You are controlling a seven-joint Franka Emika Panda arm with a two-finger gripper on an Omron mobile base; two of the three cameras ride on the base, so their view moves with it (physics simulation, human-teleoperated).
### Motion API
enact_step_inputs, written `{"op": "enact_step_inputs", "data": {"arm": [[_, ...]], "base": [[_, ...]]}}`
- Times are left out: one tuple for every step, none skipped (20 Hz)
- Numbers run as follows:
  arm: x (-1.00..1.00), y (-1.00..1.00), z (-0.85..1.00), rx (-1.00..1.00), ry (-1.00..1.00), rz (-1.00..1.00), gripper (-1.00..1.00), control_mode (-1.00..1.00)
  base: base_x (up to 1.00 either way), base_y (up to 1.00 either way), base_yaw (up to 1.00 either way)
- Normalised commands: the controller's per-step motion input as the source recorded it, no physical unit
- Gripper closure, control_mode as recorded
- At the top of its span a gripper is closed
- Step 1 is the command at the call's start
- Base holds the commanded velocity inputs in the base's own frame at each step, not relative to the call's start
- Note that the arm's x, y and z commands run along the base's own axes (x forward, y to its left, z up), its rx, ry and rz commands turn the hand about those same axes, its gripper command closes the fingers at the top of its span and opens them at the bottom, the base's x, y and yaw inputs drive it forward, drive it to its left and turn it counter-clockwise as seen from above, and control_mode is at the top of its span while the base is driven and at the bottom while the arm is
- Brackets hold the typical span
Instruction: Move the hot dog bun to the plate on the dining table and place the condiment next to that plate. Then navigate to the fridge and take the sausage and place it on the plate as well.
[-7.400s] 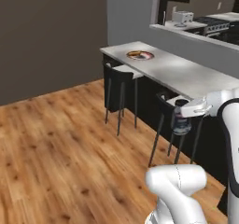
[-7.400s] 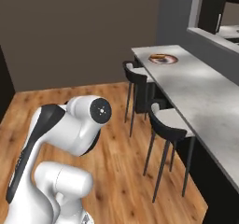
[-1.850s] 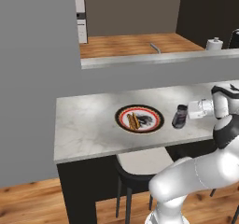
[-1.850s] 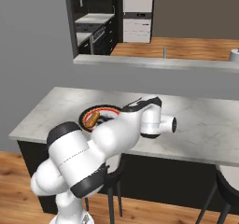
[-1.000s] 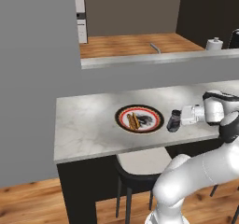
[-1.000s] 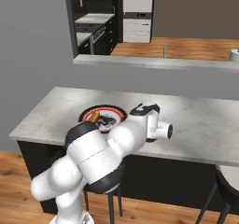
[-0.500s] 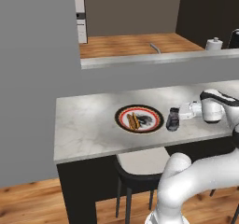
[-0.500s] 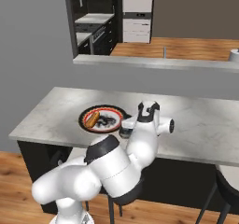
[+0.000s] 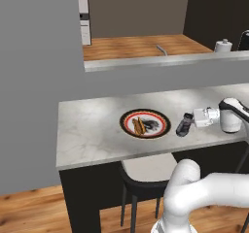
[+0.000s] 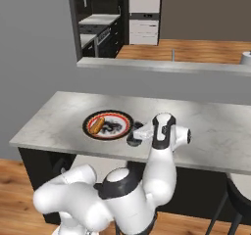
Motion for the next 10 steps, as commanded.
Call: {"op": "enact_step_inputs", "data": {"arm": [[-0.58, 0.00, 0.00, 0.00, -0.13, 0.00, -1.00, -1.00], [-0.42, 0.00, 0.00, 0.00, -0.13, 0.00, -1.00, -1.00], [-0.34, 0.00, 0.00, 0.00, -0.14, 0.00, -1.00, -1.00], [-0.16, 0.00, 0.00, 0.00, -0.12, 0.00, -1.00, -1.00], [-0.05, 0.00, 0.00, 0.00, -0.12, 0.00, -1.00, -1.00], [0.00, 0.00, 0.00, 0.00, -0.12, 0.00, -1.00, -1.00], [0.00, 0.00, 0.01, 0.00, -0.11, 0.00, -1.00, -1.00], [0.00, 0.06, 0.07, 0.00, -0.13, 0.00, -1.00, -1.00], [0.00, 0.06, 0.08, 0.00, -0.13, 0.00, -1.00, -1.00], [0.07, 0.04, 0.09, 0.00, -0.12, 0.00, -1.00, -1.00]], "base": [[0.00, 0.00, 0.00], [0.00, 0.00, 0.00], [0.00, 0.00, 0.00], [0.00, 0.00, 0.00], [0.00, 0.00, 0.00], [0.00, 0.00, 0.00], [0.00, 0.00, 0.00], [0.00, 0.00, 0.00], [0.00, 0.00, 0.00], [0.00, 0.00, 0.00]]}}
